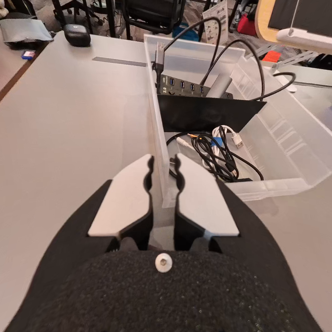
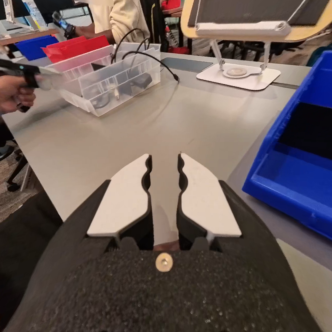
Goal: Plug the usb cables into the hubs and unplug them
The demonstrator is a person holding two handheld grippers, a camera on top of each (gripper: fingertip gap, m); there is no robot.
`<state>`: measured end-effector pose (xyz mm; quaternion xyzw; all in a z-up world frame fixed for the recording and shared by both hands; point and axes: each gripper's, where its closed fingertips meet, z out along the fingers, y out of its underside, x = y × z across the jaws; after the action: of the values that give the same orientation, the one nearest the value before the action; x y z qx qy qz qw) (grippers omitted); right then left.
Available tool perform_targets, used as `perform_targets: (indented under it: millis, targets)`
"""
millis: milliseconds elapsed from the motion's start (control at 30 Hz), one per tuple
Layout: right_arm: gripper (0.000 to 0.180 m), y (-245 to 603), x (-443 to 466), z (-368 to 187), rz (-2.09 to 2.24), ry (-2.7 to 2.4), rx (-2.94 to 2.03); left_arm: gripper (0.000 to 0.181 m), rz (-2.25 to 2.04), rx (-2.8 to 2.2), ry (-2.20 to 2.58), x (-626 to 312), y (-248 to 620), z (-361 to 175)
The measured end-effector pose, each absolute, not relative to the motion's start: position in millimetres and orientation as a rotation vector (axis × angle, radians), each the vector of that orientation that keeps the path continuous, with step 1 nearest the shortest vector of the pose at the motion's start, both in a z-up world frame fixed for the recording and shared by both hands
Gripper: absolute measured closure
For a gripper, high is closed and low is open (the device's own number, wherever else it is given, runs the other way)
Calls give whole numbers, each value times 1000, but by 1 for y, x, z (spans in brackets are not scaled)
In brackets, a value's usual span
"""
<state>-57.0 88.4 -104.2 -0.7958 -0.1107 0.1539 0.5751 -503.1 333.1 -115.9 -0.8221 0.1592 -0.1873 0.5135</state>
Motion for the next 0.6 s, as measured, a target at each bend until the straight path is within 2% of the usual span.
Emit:
perform_targets:
  millis: [67, 167, 233, 400, 467, 600]
  targets:
    - [153, 85, -45, -99, 326, -195, -1851, 147, -434, -1937, 356, -506, 322, -99]
    - [152, 80, -20, -99, 264, -72, -1838, 148, -521, -1797, 251, -499, 300, -53]
    - [152, 78, -2, -105, 230, 7, -1851, 148, -632, -1791, 204, -482, 280, -46]
    - [152, 76, 37, -118, 255, 177, -1897, 154, -740, -1942, 201, -431, 230, -103]
    - [153, 76, 45, -118, 303, 232, -1885, 154, -858, -1968, 287, -407, 218, -104]
    - [153, 77, 58, -117, 281, 265, -1863, 154, -673, -1978, 516, -397, 220, -118]
